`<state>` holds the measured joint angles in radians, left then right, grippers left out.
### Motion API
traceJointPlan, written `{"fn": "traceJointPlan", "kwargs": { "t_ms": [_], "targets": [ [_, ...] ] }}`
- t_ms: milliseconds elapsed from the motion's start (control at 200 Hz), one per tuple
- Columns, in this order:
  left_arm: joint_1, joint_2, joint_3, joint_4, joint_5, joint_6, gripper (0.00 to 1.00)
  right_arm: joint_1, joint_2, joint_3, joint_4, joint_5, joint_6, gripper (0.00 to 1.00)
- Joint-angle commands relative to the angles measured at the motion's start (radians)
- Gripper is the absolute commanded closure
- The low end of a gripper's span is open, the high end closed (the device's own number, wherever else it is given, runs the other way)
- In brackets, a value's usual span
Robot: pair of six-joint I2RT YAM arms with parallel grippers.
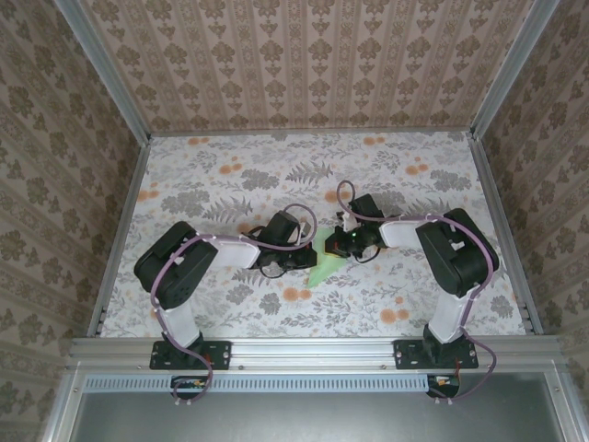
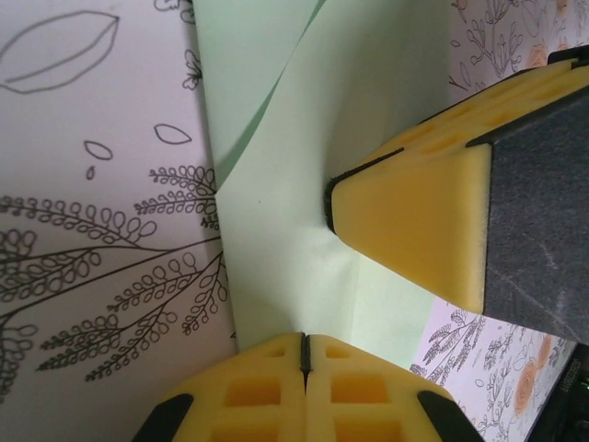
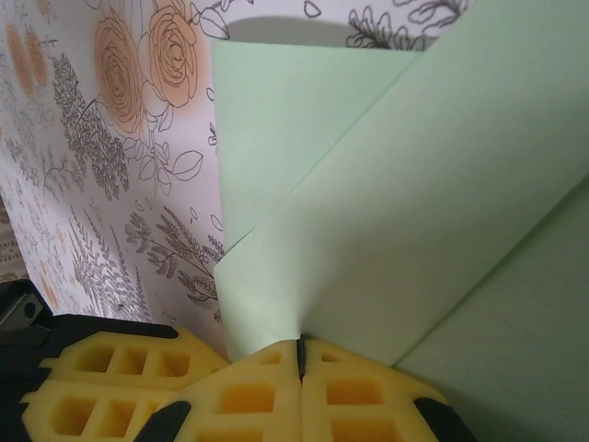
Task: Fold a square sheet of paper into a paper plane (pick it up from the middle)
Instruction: Fourth fold the wing at the center of the table.
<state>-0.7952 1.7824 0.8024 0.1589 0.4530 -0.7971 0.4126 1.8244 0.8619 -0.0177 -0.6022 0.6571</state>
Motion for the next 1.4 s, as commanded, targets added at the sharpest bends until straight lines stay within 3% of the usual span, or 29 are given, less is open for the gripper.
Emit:
{"fn": "traceJointPlan", "kwargs": {
  "t_ms": [0, 260, 890, 1395],
  "targets": [
    [0.000, -0.041, 0.011, -0.132, 0.000, 0.032, 1.00, -0.003, 0.054, 0.012, -0.096, 0.099, -0.024, 1.00],
    [0.007, -0.207, 0.002, -0.073, -0.078, -0.040, 0.80, -0.003, 0.091, 0.011, -0.149, 0.147, -0.039, 1.00],
    [-0.074, -0.106, -0.044, 0.045, -0.035, -0.177, 0.78, -0.002, 0.102, 0.015, -0.166, 0.157, -0.028, 1.00],
    [-0.098, -0.070, -0.084, -0.009, -0.057, -0.218, 0.78, -0.003, 0.119, 0.026, -0.193, 0.174, -0.031, 1.00]
  ]
}}
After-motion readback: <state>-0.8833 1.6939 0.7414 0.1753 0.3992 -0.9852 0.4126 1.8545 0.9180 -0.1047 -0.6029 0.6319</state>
